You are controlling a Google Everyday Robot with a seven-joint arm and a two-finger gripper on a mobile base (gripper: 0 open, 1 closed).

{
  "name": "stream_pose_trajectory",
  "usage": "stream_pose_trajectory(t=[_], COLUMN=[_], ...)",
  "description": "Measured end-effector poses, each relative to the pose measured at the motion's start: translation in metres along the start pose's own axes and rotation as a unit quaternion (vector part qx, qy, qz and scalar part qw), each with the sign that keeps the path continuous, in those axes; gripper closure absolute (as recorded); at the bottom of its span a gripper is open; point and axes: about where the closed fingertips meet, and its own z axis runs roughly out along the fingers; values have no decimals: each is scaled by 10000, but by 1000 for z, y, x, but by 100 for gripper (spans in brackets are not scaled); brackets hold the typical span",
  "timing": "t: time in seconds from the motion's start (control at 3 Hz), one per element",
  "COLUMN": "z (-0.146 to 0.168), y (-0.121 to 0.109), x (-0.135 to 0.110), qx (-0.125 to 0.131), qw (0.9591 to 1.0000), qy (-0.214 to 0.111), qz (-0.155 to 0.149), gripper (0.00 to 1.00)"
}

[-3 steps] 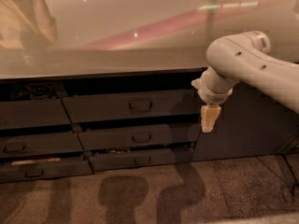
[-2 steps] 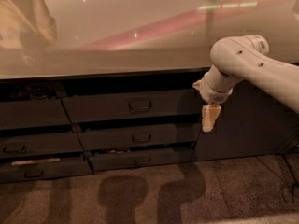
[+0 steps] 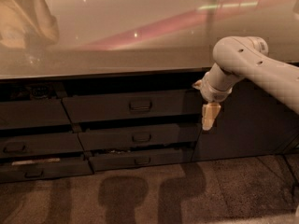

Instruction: Open top drawer

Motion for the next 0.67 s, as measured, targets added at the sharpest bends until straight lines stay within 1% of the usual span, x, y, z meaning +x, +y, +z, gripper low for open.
stream_pose_trajectory(t=[0.33, 0.67], z=[2, -2], y=[2, 12], x=[-1, -3], qx=[140, 486], qw=[9998, 9969], qy=[129, 197], qz=[-117, -588], gripper=[0, 0])
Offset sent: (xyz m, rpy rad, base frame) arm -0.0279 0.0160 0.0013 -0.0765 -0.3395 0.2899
